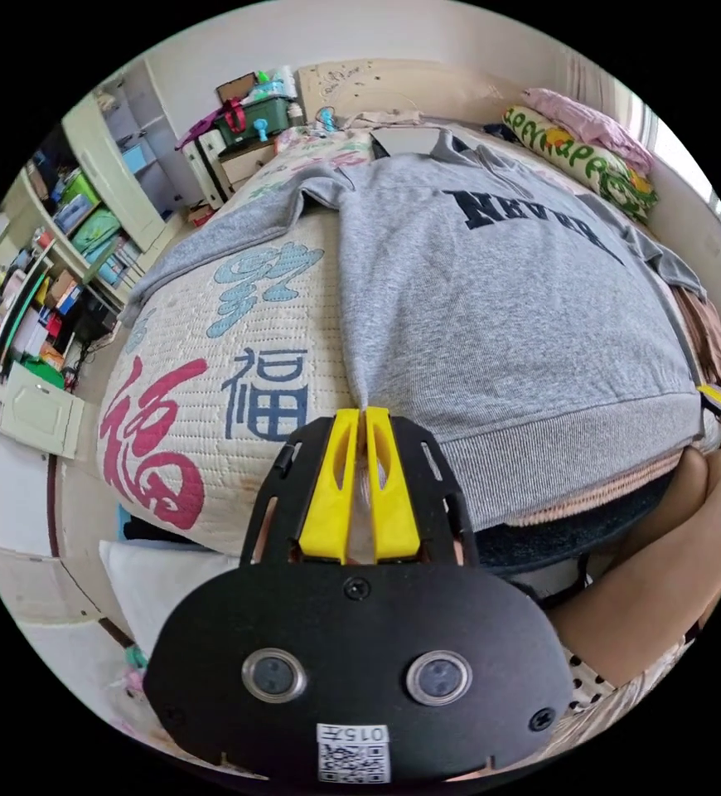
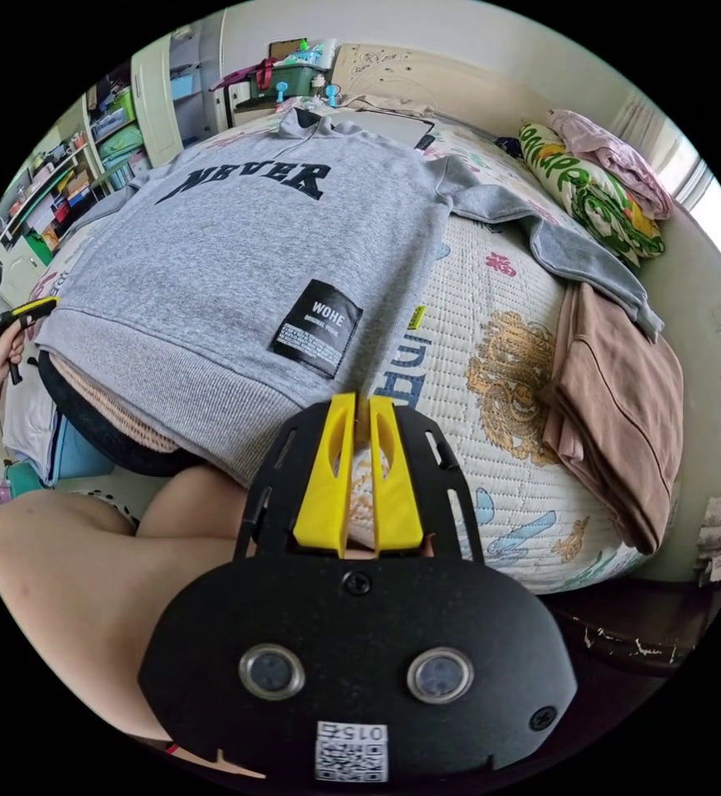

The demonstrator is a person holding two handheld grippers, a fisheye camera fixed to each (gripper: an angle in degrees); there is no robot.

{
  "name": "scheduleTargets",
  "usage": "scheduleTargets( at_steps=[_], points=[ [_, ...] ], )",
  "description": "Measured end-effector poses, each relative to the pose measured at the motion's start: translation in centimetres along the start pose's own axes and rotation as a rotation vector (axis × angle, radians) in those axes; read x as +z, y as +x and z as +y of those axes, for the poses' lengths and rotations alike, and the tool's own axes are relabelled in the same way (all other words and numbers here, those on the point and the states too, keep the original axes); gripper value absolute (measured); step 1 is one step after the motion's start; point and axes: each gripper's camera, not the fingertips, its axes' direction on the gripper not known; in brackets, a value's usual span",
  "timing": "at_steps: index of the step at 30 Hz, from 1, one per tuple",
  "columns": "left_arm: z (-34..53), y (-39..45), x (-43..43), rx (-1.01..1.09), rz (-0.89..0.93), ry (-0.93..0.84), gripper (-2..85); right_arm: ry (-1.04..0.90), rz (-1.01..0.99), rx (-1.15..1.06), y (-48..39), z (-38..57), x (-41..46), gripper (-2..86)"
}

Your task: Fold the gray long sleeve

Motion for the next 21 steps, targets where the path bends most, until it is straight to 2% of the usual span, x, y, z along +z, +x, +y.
scheduleTargets(
  at_steps=[3,8,12,16,21],
  points=[
    [2.1,-0.9,1.0,-0.097,0.006,0.094,-0.2,0.018,-0.004,0.003,-0.5,1.5,1.1,3.8],
    [4.7,-0.5,2.6,-0.131,-0.075,0.214,0.0,0.026,0.004,0.003,-1.6,3.2,2.7,3.5],
    [9.3,-1.0,4.5,-0.166,-0.097,0.446,0.2,0.03,0.008,0.008,-2.6,4.2,4.0,3.2],
    [10.4,-3.4,6.1,-0.326,-0.013,0.49,0.4,0.038,0.007,0.013,-3.5,5.1,5.1,3.3],
    [11.3,-5.7,7.7,-0.293,0.035,0.521,0.6,0.038,0.005,0.012,-4.7,5.7,6.1,3.4]
  ],
)
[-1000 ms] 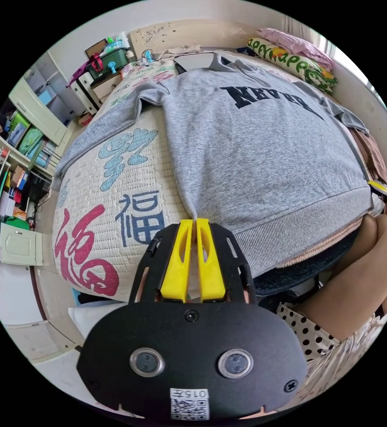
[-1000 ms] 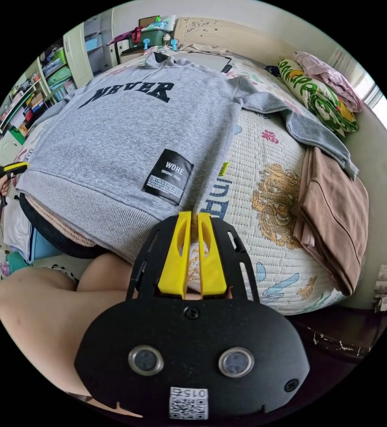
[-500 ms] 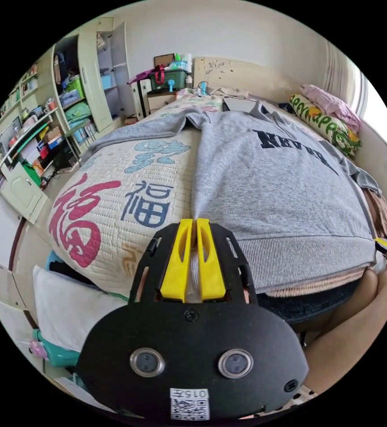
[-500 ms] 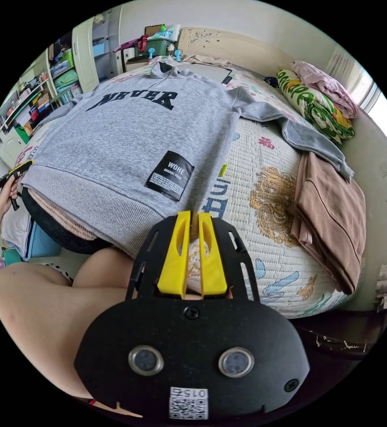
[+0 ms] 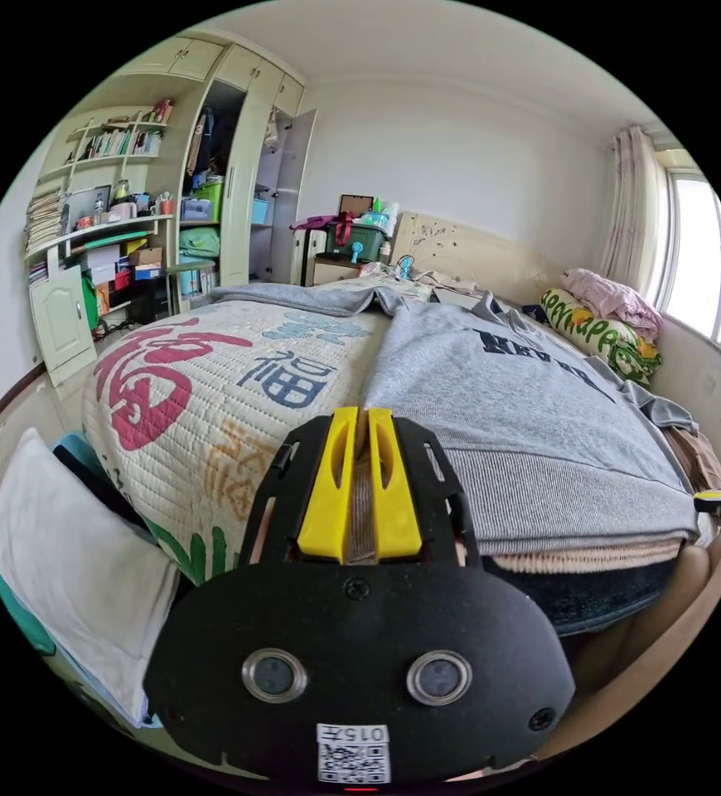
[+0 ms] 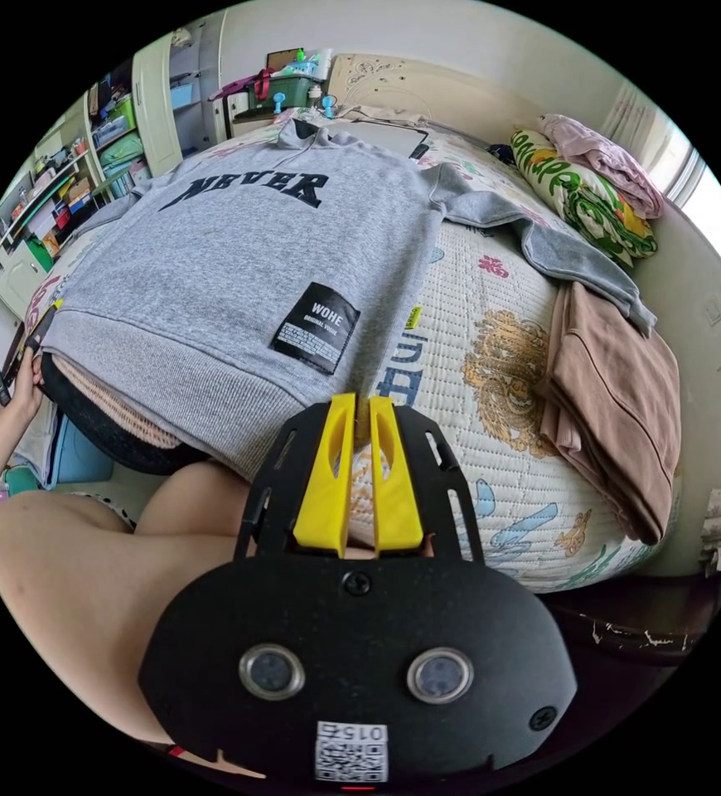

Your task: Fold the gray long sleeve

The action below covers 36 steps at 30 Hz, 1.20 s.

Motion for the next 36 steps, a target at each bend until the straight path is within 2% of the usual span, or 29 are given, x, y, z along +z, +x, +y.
scheduleTargets(
  at_steps=[6,12,18,26,31,36],
  points=[
    [0.0,-2.6,1.5,-0.028,0.038,-0.023,1.0,0.0,-0.002,0.001,-1.8,0.2,0.7,3.4],
    [-2.0,-2.7,3.3,0.114,-0.043,-0.143,2.7,-0.001,-0.003,0.001,-3.7,-0.1,0.8,3.5],
    [-3.3,-6.3,5.0,0.102,0.125,-0.235,5.8,-0.003,-0.011,-0.001,-5.7,-1.1,0.3,3.6],
    [-0.4,-6.3,6.3,0.106,0.046,-0.136,5.9,-0.003,-0.015,-0.002,-8.6,-3.2,-1.5,3.6],
    [3.5,-5.2,6.7,0.144,-0.061,0.039,5.5,0.005,-0.017,-0.003,-10.4,-5.1,-3.7,3.7],
    [4.7,-5.1,7.5,0.114,-0.093,0.075,5.1,0.01,-0.017,-0.005,-11.9,-7.3,-6.2,3.8]
  ],
)
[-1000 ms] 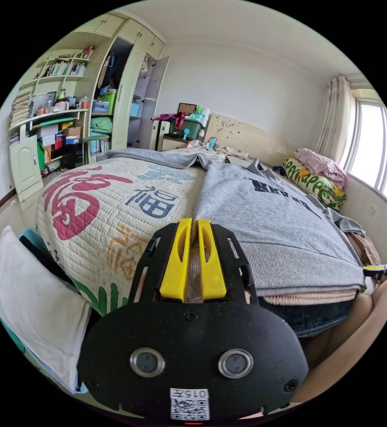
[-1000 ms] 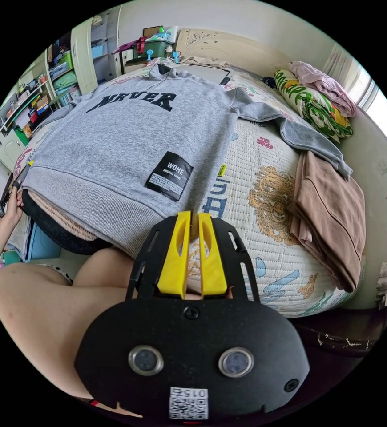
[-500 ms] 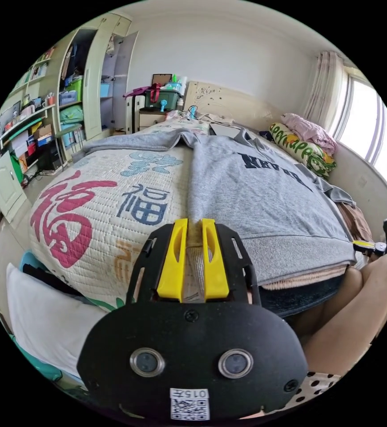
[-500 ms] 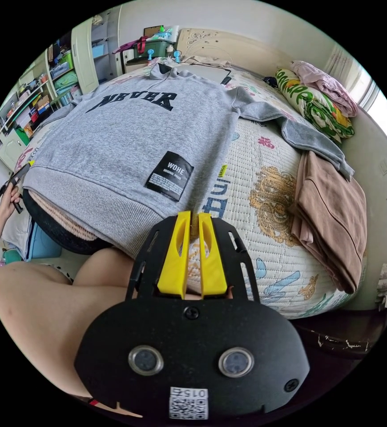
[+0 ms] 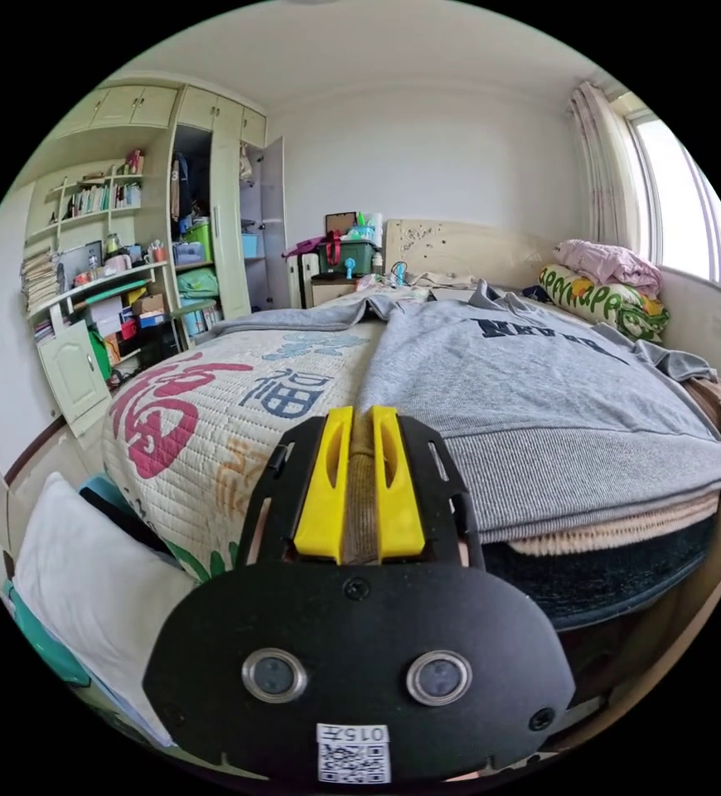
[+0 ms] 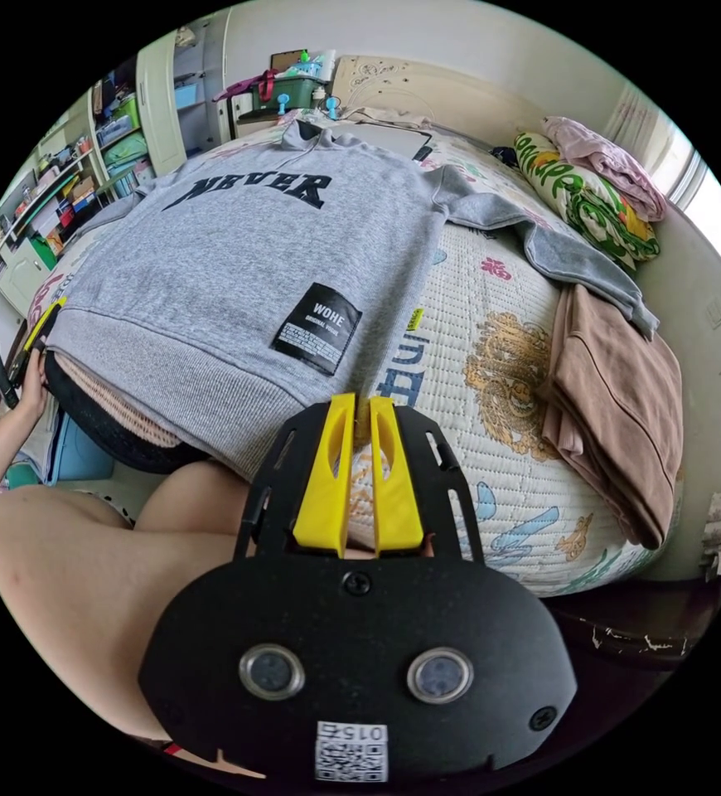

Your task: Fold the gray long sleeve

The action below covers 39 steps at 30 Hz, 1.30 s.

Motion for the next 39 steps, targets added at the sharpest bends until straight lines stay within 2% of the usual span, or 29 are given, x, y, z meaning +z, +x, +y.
scheduleTargets(
  at_steps=[8,10,13,15,17,19,22,26,29,31,35,39],
  points=[
    [0.2,-0.8,0.9,-0.047,0.014,-0.025,5.2,0.006,0.001,0.002,-1.8,-4.5,-5.1,4.0],
    [-1.2,-2.7,1.3,-0.157,0.091,-0.113,5.4,0.007,-0.001,0.002,-2.0,-6.0,-7.0,4.1],
    [-3.7,-4.6,1.1,-0.15,0.146,-0.26,6.3,0.004,-0.002,0.001,-2.2,-8.2,-9.5,4.2],
    [-4.6,-6.1,-0.1,-0.188,0.103,-0.257,7.2,0.002,-0.002,0.001,-2.2,-9.6,-11.1,4.3],
    [-5.7,-6.8,-2.1,-0.19,0.077,-0.18,7.1,0.003,-0.004,0.003,-2.1,-10.9,-12.8,4.3],
    [-7.2,-5.8,-4.5,-0.116,0.111,-0.063,6.9,0.005,-0.005,0.009,-1.7,-12.8,-15.1,4.5],
    [-8.5,-1.4,-4.9,0.048,0.218,0.004,7.0,0.006,-0.009,0.02,-0.7,-15.3,-18.3,4.8],
    [-8.8,6.3,-1.6,0.218,0.348,-0.082,8.7,-0.002,-0.092,0.057,2.0,-18.5,-22.1,5.1],
    [-8.2,11.5,0.4,0.291,0.464,-0.128,9.9,0.02,-0.252,0.116,6.1,-20.8,-26.0,6.0],
    [-7.8,13.8,1.8,0.276,0.568,-0.199,10.3,0.146,-0.297,0.201,10.5,-21.0,-30.9,6.1],
    [-6.3,16.2,4.1,0.289,0.61,-0.35,10.2,0.307,-0.321,0.43,19.8,-21.4,-38.2,6.8],
    [-5.0,16.7,3.4,0.287,0.583,-0.304,9.4,0.496,-0.475,0.906,33.2,-20.7,-43.2,7.8]
  ],
)
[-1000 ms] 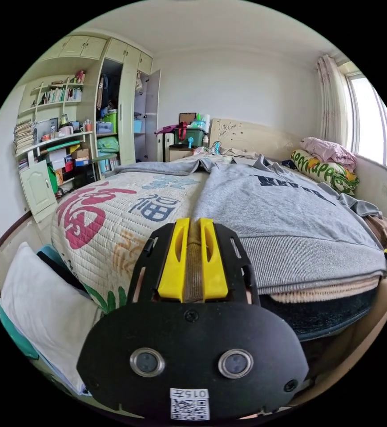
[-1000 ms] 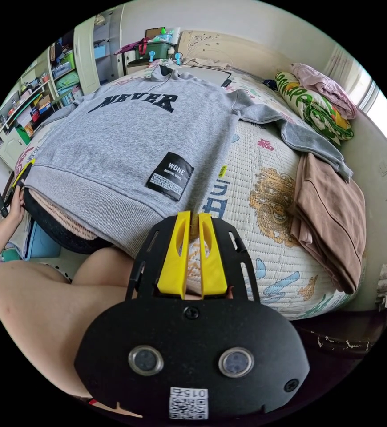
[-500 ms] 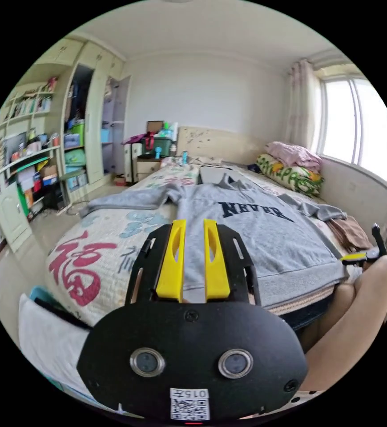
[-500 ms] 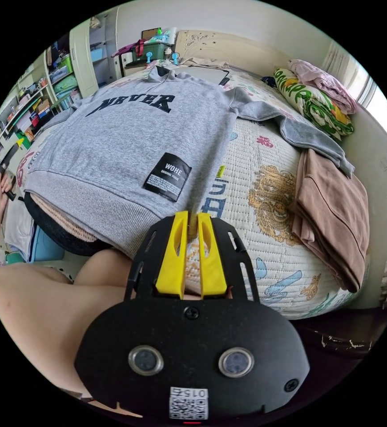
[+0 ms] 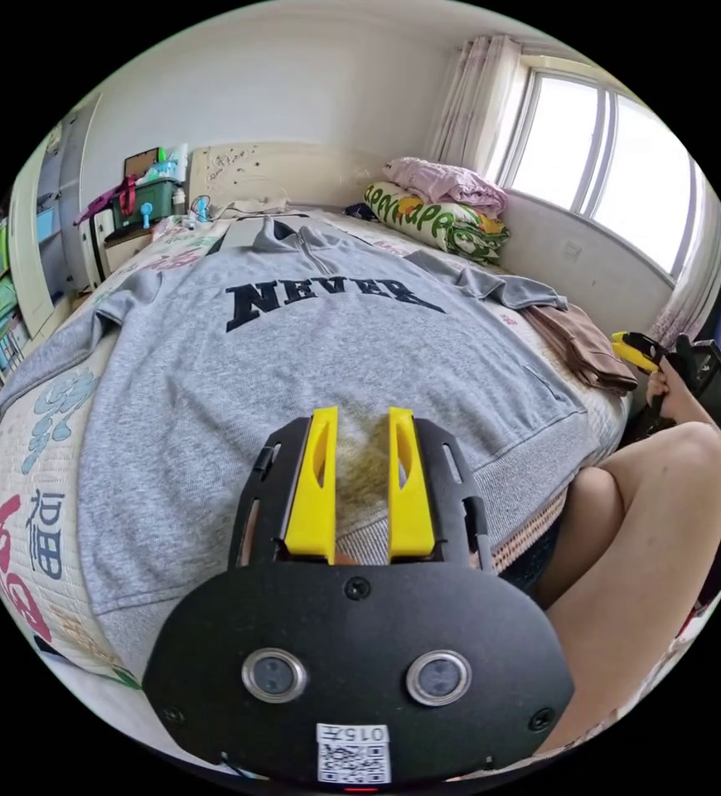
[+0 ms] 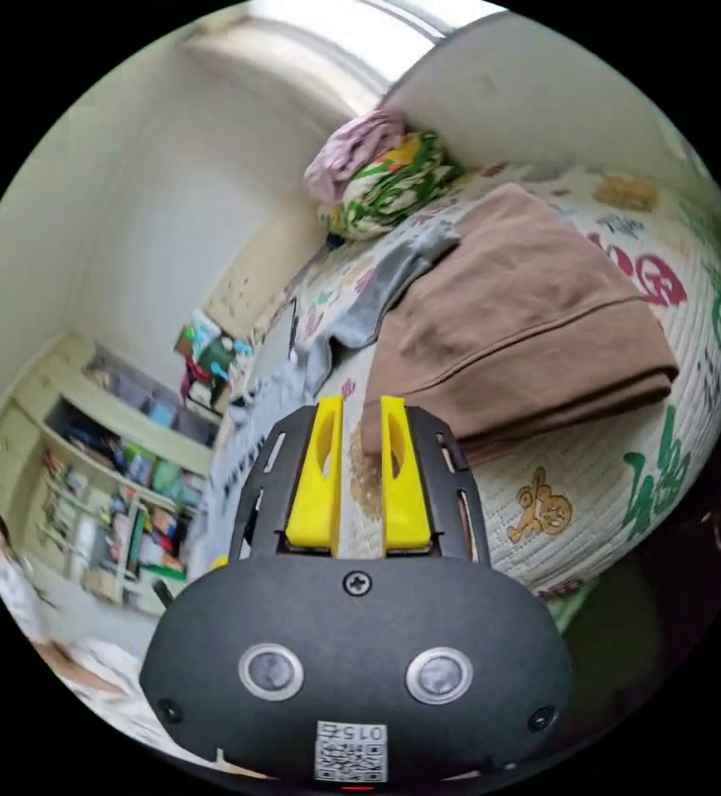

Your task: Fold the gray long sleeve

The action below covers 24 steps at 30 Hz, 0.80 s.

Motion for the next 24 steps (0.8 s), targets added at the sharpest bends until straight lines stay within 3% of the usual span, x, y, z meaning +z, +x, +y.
scheduleTargets(
  at_steps=[4,13,17,24],
  points=[
    [0.6,1.7,0.2,0.03,-0.051,0.027,9.1,0.117,-0.129,0.198,2.5,-8.5,-1.7,9.1],
    [0.3,3.4,0.3,0.022,-0.069,0.038,8.2,0.106,-0.106,0.233,1.2,-21.6,4.9,13.5],
    [-0.1,4.5,0.3,0.033,-0.102,0.039,7.9,0.277,-0.189,0.309,2.6,-23.5,6.8,14.1],
    [-1.6,5.2,-0.5,0.028,-0.097,0.042,7.8,0.318,-0.059,0.358,4.4,-24.2,11.8,14.5]
  ],
)
